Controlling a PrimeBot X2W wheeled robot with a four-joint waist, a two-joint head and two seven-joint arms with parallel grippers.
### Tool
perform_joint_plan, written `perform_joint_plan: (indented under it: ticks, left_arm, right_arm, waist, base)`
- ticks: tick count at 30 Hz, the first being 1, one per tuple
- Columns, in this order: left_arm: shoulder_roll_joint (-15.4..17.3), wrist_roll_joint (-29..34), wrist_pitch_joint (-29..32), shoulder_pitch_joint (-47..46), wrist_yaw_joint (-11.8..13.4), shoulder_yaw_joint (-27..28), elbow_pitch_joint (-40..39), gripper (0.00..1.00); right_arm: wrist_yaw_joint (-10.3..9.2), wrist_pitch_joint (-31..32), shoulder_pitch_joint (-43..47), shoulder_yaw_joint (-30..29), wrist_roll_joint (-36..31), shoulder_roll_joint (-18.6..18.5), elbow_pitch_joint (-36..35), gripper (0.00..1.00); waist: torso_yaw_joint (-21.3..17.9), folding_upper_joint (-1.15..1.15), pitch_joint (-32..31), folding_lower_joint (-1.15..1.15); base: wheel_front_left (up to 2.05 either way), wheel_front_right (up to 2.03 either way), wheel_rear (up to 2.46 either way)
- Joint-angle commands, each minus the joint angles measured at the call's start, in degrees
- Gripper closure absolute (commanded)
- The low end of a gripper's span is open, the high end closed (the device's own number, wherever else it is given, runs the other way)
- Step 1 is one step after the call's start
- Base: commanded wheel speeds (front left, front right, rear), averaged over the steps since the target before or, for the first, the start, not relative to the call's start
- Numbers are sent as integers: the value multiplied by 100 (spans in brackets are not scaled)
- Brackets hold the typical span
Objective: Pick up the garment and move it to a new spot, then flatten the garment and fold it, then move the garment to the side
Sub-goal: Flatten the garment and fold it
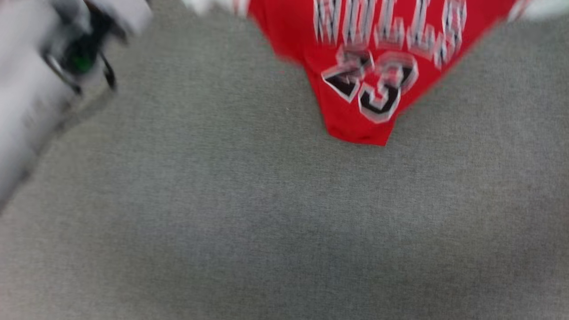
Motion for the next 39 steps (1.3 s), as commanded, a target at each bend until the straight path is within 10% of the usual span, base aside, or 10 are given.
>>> perform_joint_plan:
  ticks: [1, 11, 19, 39]
  left_arm:
    - [-33, 39, -99, -252, 10, 131, 190, 100]
    - [-371, 546, -306, -2216, 13, 1586, 1523, 100]
    - [-694, 1206, -303, -1568, 12, 2717, 1280, 100]
    - [186, -302, -214, 3390, 11, 2354, -1731, 100]
  right_arm:
    - [-10, -95, -315, -200, -130, 122, 230, 100]
    - [-14, -866, -2574, -1209, -891, 1188, 1742, 100]
    - [-14, -923, -2527, -1061, -1129, 1366, 2026, 100]
    - [-10, 521, 2122, -407, 85, -609, -1468, 100]
  waist:
    - [-132, 0, 168, 0]
    - [-406, 0, 398, 0]
    - [-339, 0, 181, 0]
    - [-316, 0, -825, 0]
  base:
    - [0, 0, 0]
    - [0, 0, 0]
    - [0, 0, 0]
    - [0, 0, 0]
